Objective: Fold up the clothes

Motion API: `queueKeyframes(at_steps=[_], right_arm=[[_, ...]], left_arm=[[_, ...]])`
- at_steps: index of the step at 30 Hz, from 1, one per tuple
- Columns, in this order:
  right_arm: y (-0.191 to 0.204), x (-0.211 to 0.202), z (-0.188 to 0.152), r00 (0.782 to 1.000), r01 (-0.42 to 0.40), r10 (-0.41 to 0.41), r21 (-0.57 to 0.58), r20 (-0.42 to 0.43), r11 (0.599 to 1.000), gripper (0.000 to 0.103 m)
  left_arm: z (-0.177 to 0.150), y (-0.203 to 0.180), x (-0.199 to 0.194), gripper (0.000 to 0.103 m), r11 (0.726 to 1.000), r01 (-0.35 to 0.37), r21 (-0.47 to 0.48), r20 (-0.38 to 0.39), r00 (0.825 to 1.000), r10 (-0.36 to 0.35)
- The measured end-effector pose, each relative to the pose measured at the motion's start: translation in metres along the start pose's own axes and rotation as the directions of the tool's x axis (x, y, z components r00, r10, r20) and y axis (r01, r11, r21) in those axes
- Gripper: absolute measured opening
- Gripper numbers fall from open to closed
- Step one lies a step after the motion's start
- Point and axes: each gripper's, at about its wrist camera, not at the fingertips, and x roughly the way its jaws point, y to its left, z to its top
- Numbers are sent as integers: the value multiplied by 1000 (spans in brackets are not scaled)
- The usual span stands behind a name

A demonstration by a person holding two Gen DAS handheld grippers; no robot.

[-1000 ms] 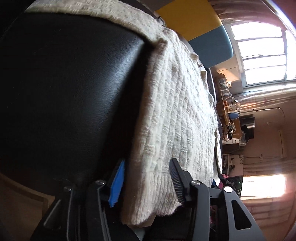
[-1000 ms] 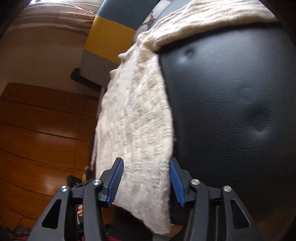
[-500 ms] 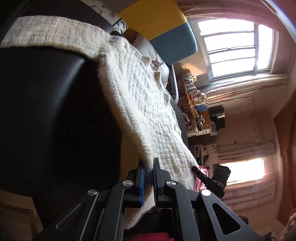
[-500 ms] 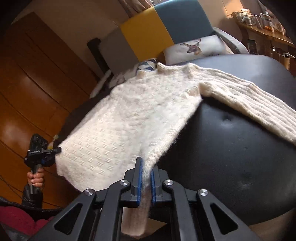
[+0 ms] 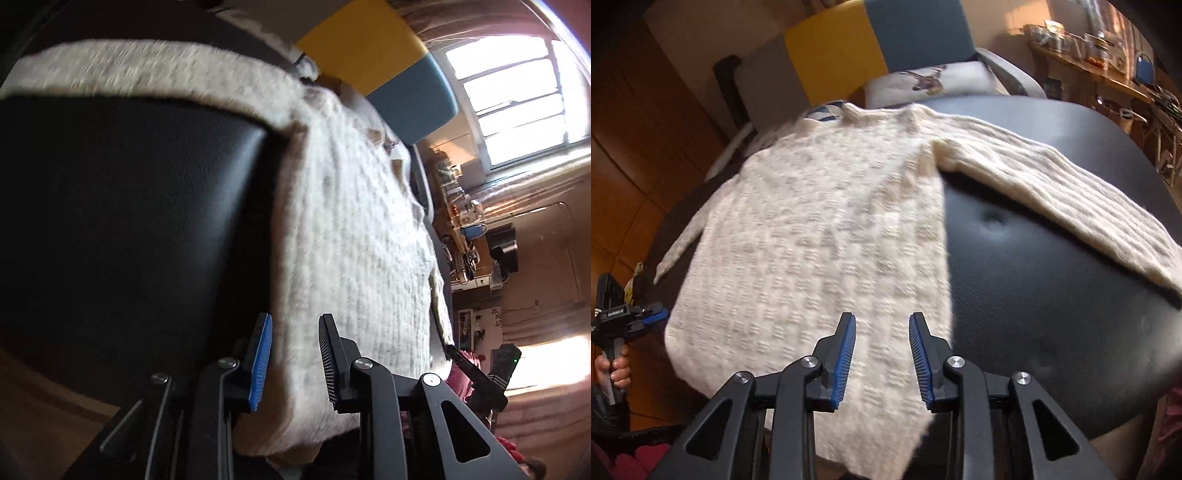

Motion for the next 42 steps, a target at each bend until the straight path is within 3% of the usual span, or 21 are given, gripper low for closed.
queueKeyframes(at_steps=[3,6,8,9,12,14,18,20,22,26,29,32,33,34,37,39,41,42], right_arm=[[29,36,7,998,18,-23,-76,-65,997,32],[34,65,-3,975,141,-163,-144,-152,980,32],[23,62,-6,984,115,-128,-110,-126,987,31],[16,60,-7,987,99,-108,-81,-120,992,31],[-11,51,-7,995,-34,43,93,-90,995,31],[-37,38,-9,989,-139,145,237,-11,962,32],[-119,-14,-35,962,-243,139,501,236,830,32],[-166,-42,-55,945,-256,57,622,322,740,32],[-217,-62,-72,936,-262,-23,740,351,619,32],[-295,-86,-94,907,-301,-140,844,397,445,35],[-327,-81,-94,897,-320,-181,875,403,362,35],[-347,-73,-90,872,-371,-217,882,439,292,35],[-351,-72,-85,868,-369,-230,881,440,297,34],[-350,-68,-76,874,-339,-238,882,424,327,34],[-349,-57,-49,888,-245,-266,876,374,416,14],[-341,-56,-32,897,-164,-274,838,346,521,10],[-320,-60,-10,893,-84,-287,753,347,653,10],[-314,-56,-8,899,-64,-276,725,340,685,10]], left_arm=[[14,-35,18,37,994,23,109,21,999,-25],[21,-55,54,37,974,-110,200,-1,994,112],[17,-47,76,34,936,-265,234,-29,960,279],[12,-44,81,33,925,-293,242,-33,950,309],[4,-36,69,33,931,-274,242,6,960,280],[11,-39,67,33,945,-255,203,13,966,258],[23,-61,79,35,943,-255,214,19,966,257],[28,-80,95,36,942,-235,241,3,970,242],[32,-98,112,40,939,-213,271,-17,974,226],[40,-134,148,42,935,-148,321,-91,978,186],[40,-170,178,42,918,-112,381,-133,976,175],[38,-209,205,44,892,-66,446,-173,972,158],[37,-222,214,44,884,-49,466,-187,971,152],[36,-233,222,45,877,-31,480,-203,968,146],[31,-265,242,45,848,13,530,-239,962,135],[28,-287,253,45,827,40,561,-257,958,128],[27,-311,263,45,816,90,571,-288,953,96],[28,-325,269,45,816,128,563,-317,946,70]])
